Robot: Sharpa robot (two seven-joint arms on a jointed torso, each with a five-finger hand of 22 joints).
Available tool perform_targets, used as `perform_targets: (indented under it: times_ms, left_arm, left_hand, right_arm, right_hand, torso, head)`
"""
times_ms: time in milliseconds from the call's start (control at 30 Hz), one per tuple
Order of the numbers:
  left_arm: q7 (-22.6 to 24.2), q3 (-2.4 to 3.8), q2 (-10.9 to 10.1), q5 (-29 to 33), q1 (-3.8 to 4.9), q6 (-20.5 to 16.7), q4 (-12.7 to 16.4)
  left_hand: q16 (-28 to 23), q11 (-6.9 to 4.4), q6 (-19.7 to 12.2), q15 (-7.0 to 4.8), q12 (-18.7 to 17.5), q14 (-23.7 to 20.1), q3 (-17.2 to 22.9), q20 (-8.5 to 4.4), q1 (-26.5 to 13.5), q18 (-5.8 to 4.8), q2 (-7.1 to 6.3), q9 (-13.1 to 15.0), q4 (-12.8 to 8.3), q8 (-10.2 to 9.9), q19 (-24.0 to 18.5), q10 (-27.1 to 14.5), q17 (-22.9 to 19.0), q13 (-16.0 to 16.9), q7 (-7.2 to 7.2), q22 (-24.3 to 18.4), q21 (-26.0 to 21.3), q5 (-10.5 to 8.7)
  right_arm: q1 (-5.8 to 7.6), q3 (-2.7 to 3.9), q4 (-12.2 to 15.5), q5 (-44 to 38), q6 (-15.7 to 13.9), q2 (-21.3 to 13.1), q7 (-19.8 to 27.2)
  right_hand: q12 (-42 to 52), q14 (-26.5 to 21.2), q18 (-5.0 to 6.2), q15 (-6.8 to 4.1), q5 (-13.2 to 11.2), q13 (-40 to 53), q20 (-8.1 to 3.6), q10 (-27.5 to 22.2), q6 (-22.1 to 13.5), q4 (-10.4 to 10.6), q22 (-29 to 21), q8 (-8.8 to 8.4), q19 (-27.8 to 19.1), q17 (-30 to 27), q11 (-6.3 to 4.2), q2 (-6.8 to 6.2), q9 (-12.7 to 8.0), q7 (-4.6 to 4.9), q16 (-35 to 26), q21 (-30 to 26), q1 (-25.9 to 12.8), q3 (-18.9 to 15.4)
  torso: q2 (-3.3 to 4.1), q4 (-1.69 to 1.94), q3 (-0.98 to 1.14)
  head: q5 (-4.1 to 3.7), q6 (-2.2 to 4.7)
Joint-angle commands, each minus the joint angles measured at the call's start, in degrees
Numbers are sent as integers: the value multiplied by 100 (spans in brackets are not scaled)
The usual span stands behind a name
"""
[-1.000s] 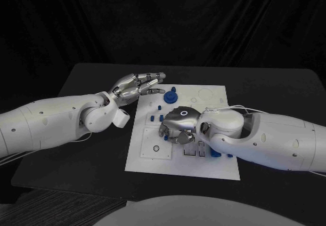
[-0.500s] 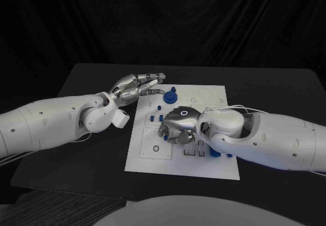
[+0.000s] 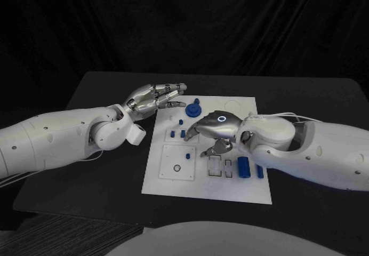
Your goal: Assemble the parts on the task board
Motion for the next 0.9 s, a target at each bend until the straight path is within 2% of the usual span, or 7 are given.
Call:
perform_targets:
  times_ms: [33,200,300,367,533,700,900]
  left_arm:
    - [57,5,-22,27,-8,47,23]
    - [63,5,-62,27,-8,19,27]
    - [71,5,-67,27,-8,2,20]
    - [81,5,-59,27,-8,-4,18]
    - [112,5,-32,27,-8,0,11]
    - [120,5,-36,27,-10,31,8]
    - [123,5,-51,27,-13,54,14]
  left_hand:
    - [33,17,41,28,-25,-4,22,2,53,-36,-17,7,-1,22,27,-42,-9,-3,2,-5,23,24]
    - [36,18,48,29,-19,1,24,2,55,-37,-20,8,-4,25,30,-40,-8,-2,3,-6,25,27]
    - [34,18,47,28,-16,-5,23,1,52,-38,-22,8,0,25,32,-38,-9,-2,5,-7,25,21]
    - [30,23,51,15,-16,-19,20,-5,44,-41,-29,8,8,28,24,-39,-12,-2,9,-16,20,14]
    - [22,35,50,-25,-17,-51,25,-23,36,-47,-36,7,19,30,-79,-42,-19,-2,16,-138,-22,12]
    - [15,41,40,-45,-24,-72,32,-31,36,-47,-35,5,22,28,-116,-47,-24,-3,19,-170,-40,12]
    - [17,41,41,-46,-26,-69,35,-32,37,-47,-32,5,23,28,-118,-50,-23,-4,20,-167,-42,13]
  right_arm:
    - [202,11,133,-152,-434,-186,-53]
    - [611,11,275,47,-414,-580,-34]
    - [807,11,264,218,-269,-810,-75]
    - [864,10,237,264,-143,-906,-129]
    - [929,9,107,327,195,-1093,-275]
    - [866,7,32,345,351,-1186,-327]
    - [741,7,-45,351,469,-1188,-285]
  right_hand:
    - [-44,139,62,33,-20,-49,11,-97,47,5,810,20,-11,-3,0,-71,-14,-5,-22,-33,-23,-46]
    - [-27,144,55,30,-99,-107,8,-49,135,8,820,49,18,-21,8,-73,-35,11,-32,-1,-125,-54]
    - [-55,214,32,37,-162,-253,6,-146,274,10,846,77,141,-50,62,-42,-81,-110,-47,120,-179,-24]
    - [-221,222,34,38,-304,-390,4,-641,253,19,836,37,158,-96,75,-156,-126,-189,-85,95,-292,-145]
    - [-310,218,54,39,-622,-472,4,-558,-77,18,796,-49,145,-208,79,-246,-258,-282,-171,-31,-577,-244]
    - [-121,223,59,21,-688,-398,-8,594,309,9,784,47,160,-259,51,-173,-238,-147,-212,-72,-692,-182]
    - [31,216,50,28,-701,-405,-8,1168,525,-2,793,88,209,-408,47,2,-260,91,-310,-55,-709,-37]
  torso:
    - [-4,1,1]
    - [0,4,-1]
    - [0,8,3]
    - [-1,11,-2]
    - [3,-1,-5]
    - [0,-31,-14]
    - [14,-9,-16]
  head:
    - [23,-1]
    - [4,-1]
    - [-61,-1]
    - [-93,-1]
    - [-66,-1]
    - [-24,-1]
    - [-41,-1]
